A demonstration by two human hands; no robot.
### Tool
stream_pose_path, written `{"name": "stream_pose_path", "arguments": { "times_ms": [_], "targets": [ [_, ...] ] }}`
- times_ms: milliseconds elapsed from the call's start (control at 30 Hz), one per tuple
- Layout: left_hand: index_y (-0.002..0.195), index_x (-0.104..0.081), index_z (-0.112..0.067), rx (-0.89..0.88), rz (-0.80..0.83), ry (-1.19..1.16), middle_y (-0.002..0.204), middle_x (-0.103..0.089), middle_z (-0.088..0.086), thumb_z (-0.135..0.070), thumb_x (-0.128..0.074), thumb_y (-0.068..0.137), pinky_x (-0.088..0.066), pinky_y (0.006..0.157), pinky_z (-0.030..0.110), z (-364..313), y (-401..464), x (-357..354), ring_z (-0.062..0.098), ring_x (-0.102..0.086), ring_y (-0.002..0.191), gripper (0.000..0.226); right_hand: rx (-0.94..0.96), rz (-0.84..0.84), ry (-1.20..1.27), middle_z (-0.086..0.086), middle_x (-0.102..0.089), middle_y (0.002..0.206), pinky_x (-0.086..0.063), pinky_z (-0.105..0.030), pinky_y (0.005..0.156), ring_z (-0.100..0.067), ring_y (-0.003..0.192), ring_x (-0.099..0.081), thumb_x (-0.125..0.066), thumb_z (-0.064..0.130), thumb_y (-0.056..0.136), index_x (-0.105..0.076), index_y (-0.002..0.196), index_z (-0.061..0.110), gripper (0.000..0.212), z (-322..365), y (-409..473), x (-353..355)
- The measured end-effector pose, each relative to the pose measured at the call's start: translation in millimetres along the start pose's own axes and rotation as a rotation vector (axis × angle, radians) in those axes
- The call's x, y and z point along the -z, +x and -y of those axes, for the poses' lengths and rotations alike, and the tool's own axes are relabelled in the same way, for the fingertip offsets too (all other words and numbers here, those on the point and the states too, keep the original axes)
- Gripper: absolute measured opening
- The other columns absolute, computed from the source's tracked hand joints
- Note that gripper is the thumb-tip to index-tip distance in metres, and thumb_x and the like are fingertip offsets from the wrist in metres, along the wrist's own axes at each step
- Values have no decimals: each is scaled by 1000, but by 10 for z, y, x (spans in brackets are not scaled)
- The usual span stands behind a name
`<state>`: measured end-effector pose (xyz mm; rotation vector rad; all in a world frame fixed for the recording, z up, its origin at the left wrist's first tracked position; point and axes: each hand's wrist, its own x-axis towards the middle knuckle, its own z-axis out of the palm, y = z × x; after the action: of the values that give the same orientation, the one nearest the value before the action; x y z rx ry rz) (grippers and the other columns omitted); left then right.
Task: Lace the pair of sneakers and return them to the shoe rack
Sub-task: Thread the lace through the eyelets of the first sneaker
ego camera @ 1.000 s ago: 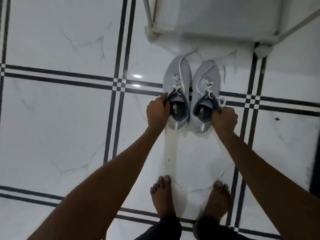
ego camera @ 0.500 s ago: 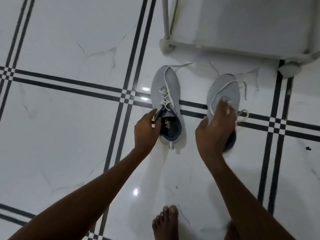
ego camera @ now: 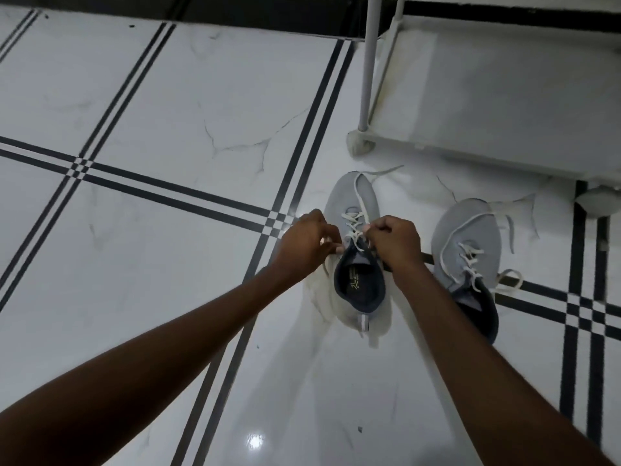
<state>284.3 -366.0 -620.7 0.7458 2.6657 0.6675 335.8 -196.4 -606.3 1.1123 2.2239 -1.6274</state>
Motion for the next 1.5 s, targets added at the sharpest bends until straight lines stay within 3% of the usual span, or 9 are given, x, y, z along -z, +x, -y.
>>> {"name": "stream_pose_path", "arguments": {
  "times_ms": [333, 467, 567, 800, 1000, 1167, 1267, 1367, 1500],
  "targets": [
    [72, -71, -25, 142, 290, -12, 56, -66, -8, -35, -74, 87, -42, 53, 15, 100, 79, 474, 4, -62, 50, 18, -310, -130, 480, -15, -70, 77, -53, -21, 43, -17, 52, -58, -61, 8, 94, -62, 80, 7, 14, -221, 3, 337],
    [96, -78, -18, 35, 273, 27, 93, -79, 0, -28, -79, 83, -53, 76, 25, -10, 71, 344, 13, -72, 84, 17, -118, -301, -25, -15, -73, 102, -60, -45, 81, -34, 86, -71, -70, 32, 80, -67, 103, 13, 30, -265, -21, 273],
    [96, -79, -14, 20, 188, -23, 95, -80, 1, -24, -80, 81, -46, 69, 12, -113, 30, 193, 14, -73, 88, 18, 181, -347, -318, -6, -64, 132, -46, -35, 97, -29, 119, -60, -67, 15, 88, -57, 137, 20, 49, -186, -188, 264],
    [79, -74, -15, 58, 70, 36, 80, -78, -2, -12, -76, 81, -49, 59, 26, -184, -19, 117, 17, -71, 74, 4, 331, -129, -348, -3, -76, 81, -36, -20, 58, -16, 70, -59, -72, 8, 82, -77, 81, 15, 9, -239, -203, 176],
    [88, -66, -9, -36, 120, 306, 90, -72, 8, 9, -53, 81, -46, 62, 32, -74, -139, 154, 27, -66, 79, 23, 304, -166, -410, -6, -72, 75, -39, -26, 61, -23, 70, -61, -65, 0, 79, -69, 70, 17, 20, -468, -106, 142],
    [92, -69, -15, 43, 73, 232, 93, -68, 3, -14, -67, 88, -48, 65, 33, 43, -172, 201, 22, -66, 85, 5, 289, -211, -351, -8, -74, 90, -36, -24, 68, -25, 82, -66, -72, 12, 82, -74, 87, 16, 6, -403, -107, 265],
    [85, -67, -8, 336, -75, 300, 77, -60, 0, -45, -59, 95, -42, 60, 31, 108, -209, 279, 17, -57, 70, 39, 145, -425, -231, -9, -72, 96, -38, -27, 73, -30, 91, -65, -66, 28, 87, -70, 90, 11, 18, -320, -120, 269],
    [74, -70, -5, 709, 223, -361, 55, -69, 2, -64, -47, 94, -56, 54, 26, 76, -232, 250, 17, -65, 49, 66, -165, -250, -119, -10, -75, 76, -57, -38, 74, -33, 76, -71, -59, 58, 73, -73, 82, 5, 56, -261, -62, 228],
    [93, -71, 2, 837, 222, -807, 87, -75, 16, -32, -73, 89, -60, 55, 23, 39, -128, 101, 19, -70, 64, 34, -322, 1, 146, -7, -67, 65, -49, -29, 53, -21, 49, -57, -64, 23, 83, -70, 83, 1, 22, -131, 25, 133]
  ]
}}
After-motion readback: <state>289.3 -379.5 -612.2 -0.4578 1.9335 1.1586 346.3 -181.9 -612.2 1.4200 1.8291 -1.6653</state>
